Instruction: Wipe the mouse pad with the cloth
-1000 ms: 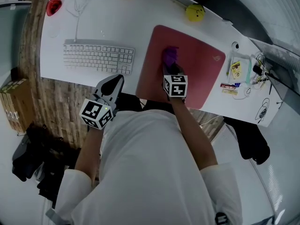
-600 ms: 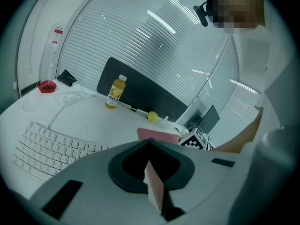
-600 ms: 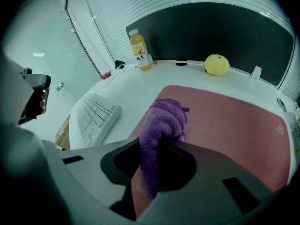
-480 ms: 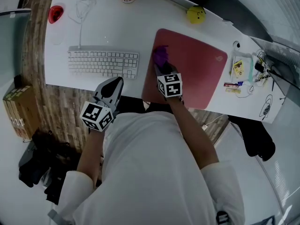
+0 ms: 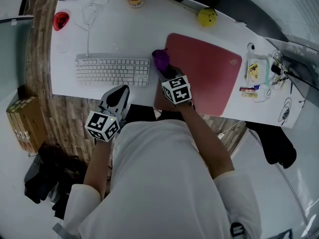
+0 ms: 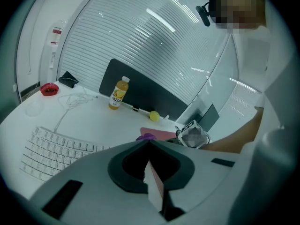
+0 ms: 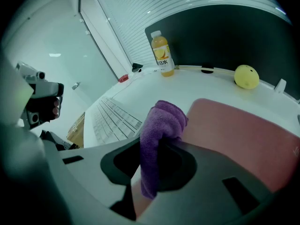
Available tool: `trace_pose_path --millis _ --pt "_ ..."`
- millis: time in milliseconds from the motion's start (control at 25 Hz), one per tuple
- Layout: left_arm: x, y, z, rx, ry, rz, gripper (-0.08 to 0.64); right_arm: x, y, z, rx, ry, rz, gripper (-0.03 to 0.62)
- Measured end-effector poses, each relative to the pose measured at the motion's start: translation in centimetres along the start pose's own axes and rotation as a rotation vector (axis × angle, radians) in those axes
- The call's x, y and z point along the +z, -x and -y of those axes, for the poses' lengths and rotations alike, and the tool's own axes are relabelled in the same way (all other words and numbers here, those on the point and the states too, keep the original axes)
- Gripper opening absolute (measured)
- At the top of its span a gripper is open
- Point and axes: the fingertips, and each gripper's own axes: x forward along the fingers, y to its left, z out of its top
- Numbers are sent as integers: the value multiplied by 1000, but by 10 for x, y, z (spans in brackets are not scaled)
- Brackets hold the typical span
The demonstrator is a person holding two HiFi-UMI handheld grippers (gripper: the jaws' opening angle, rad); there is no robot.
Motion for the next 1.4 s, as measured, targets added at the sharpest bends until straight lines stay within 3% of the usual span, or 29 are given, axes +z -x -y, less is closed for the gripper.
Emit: trace_pose_path --millis 400,1400 --pt "15 -14 7 -30 -24 2 18 36 5 -9 29 80 37 86" --pt "-18 -51 54 -40 -33 -83 17 16 18 133 -151 77 27 86"
